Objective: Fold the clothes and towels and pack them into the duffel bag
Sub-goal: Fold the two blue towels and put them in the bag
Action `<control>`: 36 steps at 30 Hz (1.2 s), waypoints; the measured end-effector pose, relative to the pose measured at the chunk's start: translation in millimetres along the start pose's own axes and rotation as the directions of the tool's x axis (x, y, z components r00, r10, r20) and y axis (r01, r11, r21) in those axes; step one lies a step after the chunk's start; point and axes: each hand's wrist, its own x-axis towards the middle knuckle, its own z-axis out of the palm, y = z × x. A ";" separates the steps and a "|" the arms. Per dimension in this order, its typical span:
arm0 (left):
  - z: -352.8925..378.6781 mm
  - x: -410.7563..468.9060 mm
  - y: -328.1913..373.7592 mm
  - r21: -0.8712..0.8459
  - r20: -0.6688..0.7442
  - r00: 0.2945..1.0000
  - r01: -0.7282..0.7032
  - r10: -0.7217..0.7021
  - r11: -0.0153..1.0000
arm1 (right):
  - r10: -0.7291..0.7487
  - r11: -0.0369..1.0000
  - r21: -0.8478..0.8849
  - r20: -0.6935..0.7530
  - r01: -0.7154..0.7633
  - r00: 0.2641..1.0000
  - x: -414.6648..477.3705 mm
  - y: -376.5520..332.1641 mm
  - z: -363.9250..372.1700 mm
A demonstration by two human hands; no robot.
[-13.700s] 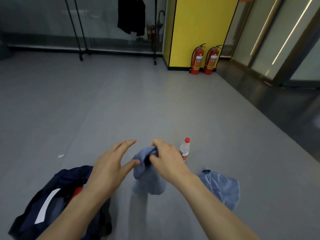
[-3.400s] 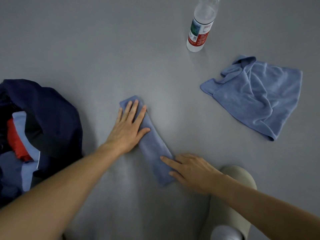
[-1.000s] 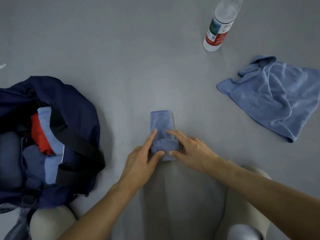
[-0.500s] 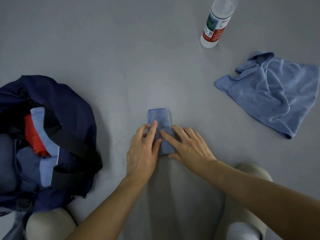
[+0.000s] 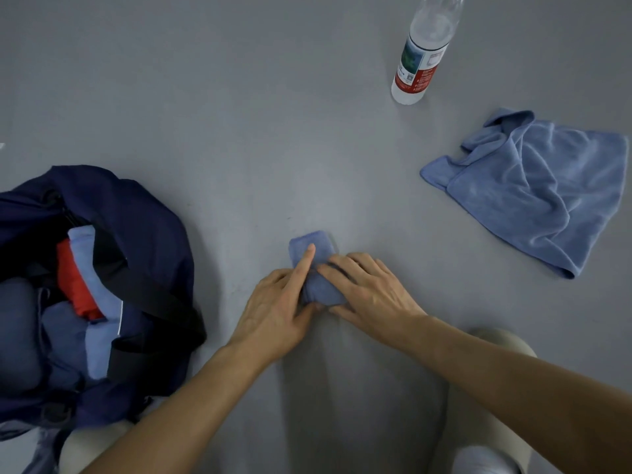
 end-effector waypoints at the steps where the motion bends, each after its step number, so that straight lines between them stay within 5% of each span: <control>1: -4.2 1.0 2.7 -0.023 0.054 0.998 0.037 -0.036 0.999 | -0.010 1.000 0.012 -0.013 0.010 1.000 -0.4 0.8 0.6; 5: -0.4 -0.1 11.7 -0.308 0.019 0.937 0.337 -0.348 0.890 | 0.153 0.963 0.203 0.128 -0.176 0.980 11.3 -2.9 -14.2; 7: 6.9 -0.5 18.4 -0.598 -0.039 0.815 0.444 -0.578 0.667 | 0.307 0.870 0.299 0.293 -0.392 0.905 20.0 -2.3 -21.9; 9: 14.0 2.4 30.9 -0.760 0.096 0.734 0.490 -0.672 0.427 | 0.402 0.729 0.408 0.394 -0.549 0.827 26.3 1.7 -25.8; 15: 0.7 22.5 63.5 -0.818 0.138 0.794 0.429 -0.592 0.384 | 0.304 0.044 0.706 0.665 -0.707 0.683 20.7 15.9 -35.3; 18: -39.8 27.7 68.1 -0.812 0.145 0.808 0.427 -0.571 0.399 | 0.187 -0.113 0.729 0.683 -0.675 0.706 31.1 9.9 -63.3; 20: -80.7 23.7 64.6 -0.798 0.120 0.809 0.424 -0.575 0.429 | 0.074 -0.094 0.747 0.665 -0.659 0.743 54.2 -9.0 -89.1; 23: -152.2 9.1 46.6 -0.753 0.072 0.817 0.421 -0.572 0.506 | -0.014 0.096 0.766 0.639 -0.636 0.769 100.7 -51.2 -117.1; 26: -222.0 -25.8 18.5 -0.724 -0.014 0.835 0.371 -0.550 0.582 | -0.031 0.493 0.721 0.574 -0.487 0.818 144.5 -108.8 -132.8; 29: -258.6 -65.1 -19.6 -0.645 -0.109 0.828 0.362 -0.550 0.673 | -0.064 0.857 0.485 0.434 -0.173 0.899 171.3 -151.9 -138.8; 32: -261.2 -101.0 -74.2 -0.639 -0.229 0.733 0.383 -0.641 0.667 | -0.221 0.946 0.313 0.428 0.085 0.877 187.4 -186.2 -141.2; 36: -233.7 -127.7 -133.3 -0.628 -0.226 0.639 0.481 -0.735 0.611 | -0.197 0.971 0.208 0.422 0.116 0.885 212.5 -210.4 -91.4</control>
